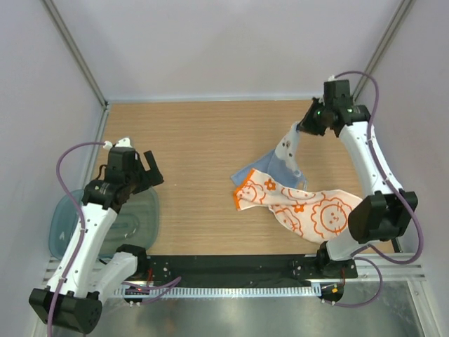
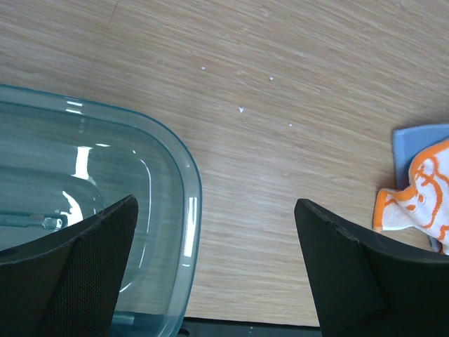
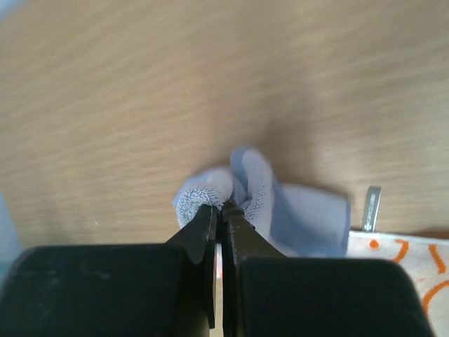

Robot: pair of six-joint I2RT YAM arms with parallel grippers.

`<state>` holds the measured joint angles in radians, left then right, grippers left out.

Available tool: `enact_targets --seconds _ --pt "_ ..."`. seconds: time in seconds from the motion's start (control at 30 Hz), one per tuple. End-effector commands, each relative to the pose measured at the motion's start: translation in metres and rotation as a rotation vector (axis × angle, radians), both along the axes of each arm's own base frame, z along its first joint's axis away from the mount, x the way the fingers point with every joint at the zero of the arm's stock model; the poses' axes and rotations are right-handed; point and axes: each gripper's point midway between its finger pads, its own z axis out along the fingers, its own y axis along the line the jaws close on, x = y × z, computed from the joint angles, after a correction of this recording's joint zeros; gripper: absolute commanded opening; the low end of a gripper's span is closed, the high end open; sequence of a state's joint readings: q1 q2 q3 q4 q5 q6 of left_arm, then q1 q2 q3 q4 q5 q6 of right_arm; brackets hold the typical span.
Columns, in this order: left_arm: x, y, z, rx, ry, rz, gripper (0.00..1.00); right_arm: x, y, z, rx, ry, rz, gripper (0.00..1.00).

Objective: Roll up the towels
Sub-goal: Move the towel to the center of the board

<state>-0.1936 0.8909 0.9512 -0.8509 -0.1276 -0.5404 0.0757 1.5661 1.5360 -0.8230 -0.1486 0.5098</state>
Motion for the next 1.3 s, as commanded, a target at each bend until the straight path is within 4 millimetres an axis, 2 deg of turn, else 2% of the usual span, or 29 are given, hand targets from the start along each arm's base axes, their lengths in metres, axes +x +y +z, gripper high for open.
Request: enact_targets --seconds 0.0,0.03,0.07,0.1,0.13,0.2,0.23,0.27,0.3,0.33,0.37,0.43,0.47,0.53,0.57,0.63,0.67,0.73,0.77,0.8,0.83,0.9,0.93,0.97,1.03,1.13,1.17,1.23,1.27 --pt "-0.001 0.004 -0.001 0.021 0.009 0.020 0.93 0.017 -0.023 0.154 -0.018 -0.445 -0.136 0.01" --pt "-0.001 0.004 0.000 0.019 0.003 0.020 0.93 0.022 -0.022 0.165 -0.010 -0.477 -0.128 0.01" --pt "-0.001 0.004 0.000 0.021 0.004 0.020 0.93 0.020 -0.006 0.192 0.045 -0.537 -0.054 0.01" --pt "-0.001 0.004 0.000 0.019 0.001 0.019 0.93 0.020 0.006 0.204 0.084 -0.563 -0.003 0.01" --pt "-0.001 0.004 0.001 0.021 -0.002 0.021 0.93 0.016 0.036 0.227 0.127 -0.610 0.098 0.01" --pt "-0.001 0.004 0.001 0.021 0.000 0.021 0.93 -0.003 0.072 0.247 0.119 -0.654 0.230 0.01" --pt "-0.001 0.005 0.001 0.024 0.000 0.021 0.93 -0.027 0.116 0.255 0.092 -0.699 0.375 0.01" --pt "-0.001 0.005 0.000 0.026 0.001 0.023 0.93 -0.051 0.126 0.271 0.084 -0.760 0.422 0.01" --pt "-0.001 0.005 0.001 0.024 -0.001 0.022 0.93 -0.067 0.138 0.276 0.077 -0.798 0.460 0.01" --pt "-0.001 0.005 0.001 0.025 0.000 0.022 0.93 -0.079 0.160 0.262 0.086 -0.805 0.515 0.01" --pt "-0.001 0.005 0.002 0.023 -0.003 0.022 0.93 -0.102 0.153 0.274 0.114 -0.858 0.506 0.01" --pt "-0.002 0.005 0.002 0.023 -0.007 0.021 0.93 -0.112 0.161 0.262 0.188 -0.873 0.529 0.01" --pt "-0.001 0.005 0.003 0.021 -0.010 0.021 0.93 -0.109 0.171 0.211 0.212 -0.751 0.538 0.01" --pt "-0.001 0.004 0.002 0.020 -0.006 0.020 0.93 -0.114 0.180 0.171 0.244 -0.664 0.574 0.01" --pt "-0.001 0.004 0.001 0.019 -0.004 0.020 0.93 -0.114 0.182 0.126 0.241 -0.553 0.561 0.01" --pt "-0.001 0.003 0.001 0.019 0.000 0.015 0.93 -0.103 0.176 0.090 0.210 -0.500 0.484 0.01" --pt "0.000 0.003 0.001 0.017 0.000 0.015 0.93 -0.100 0.170 0.053 0.177 -0.433 0.442 0.01" --pt "-0.001 0.003 0.000 0.018 0.002 0.012 0.93 -0.087 0.165 0.024 0.153 -0.384 0.385 0.01" --pt "-0.001 0.003 0.000 0.018 0.001 0.014 0.93 -0.082 0.159 0.006 0.137 -0.347 0.356 0.01" --pt "-0.001 0.003 0.000 0.019 0.001 0.013 0.93 -0.072 0.150 -0.003 0.144 -0.317 0.305 0.01" --pt "-0.001 0.003 0.000 0.021 0.005 0.015 0.93 -0.064 0.146 -0.024 0.141 -0.268 0.282 0.01" --pt "-0.002 0.004 0.000 0.024 0.003 0.014 0.93 -0.054 0.136 -0.043 0.179 -0.207 0.222 0.01" --pt "-0.002 0.003 0.000 0.023 0.002 0.015 0.93 -0.044 0.116 -0.057 0.181 -0.172 0.158 0.01" --pt "-0.002 0.003 0.001 0.026 0.000 0.014 0.93 -0.038 0.104 -0.076 0.168 -0.123 0.118 0.01" --pt "-0.002 0.003 0.001 0.026 -0.001 0.013 0.93 -0.030 0.072 -0.098 0.156 -0.067 0.020 0.01" --pt "-0.001 0.002 -0.001 0.026 0.006 0.008 0.94 -0.023 0.048 -0.134 0.138 0.007 -0.044 0.01" --pt "-0.001 0.002 -0.002 0.027 0.010 0.008 0.94 -0.023 0.037 -0.154 0.127 0.060 -0.072 0.01" --pt "-0.001 0.001 -0.002 0.026 0.012 0.005 0.94 -0.028 0.031 -0.178 0.145 0.133 -0.077 0.01" --pt "-0.001 0.001 -0.004 0.028 0.020 0.005 0.94 -0.029 0.021 -0.188 0.154 0.162 -0.108 0.01"
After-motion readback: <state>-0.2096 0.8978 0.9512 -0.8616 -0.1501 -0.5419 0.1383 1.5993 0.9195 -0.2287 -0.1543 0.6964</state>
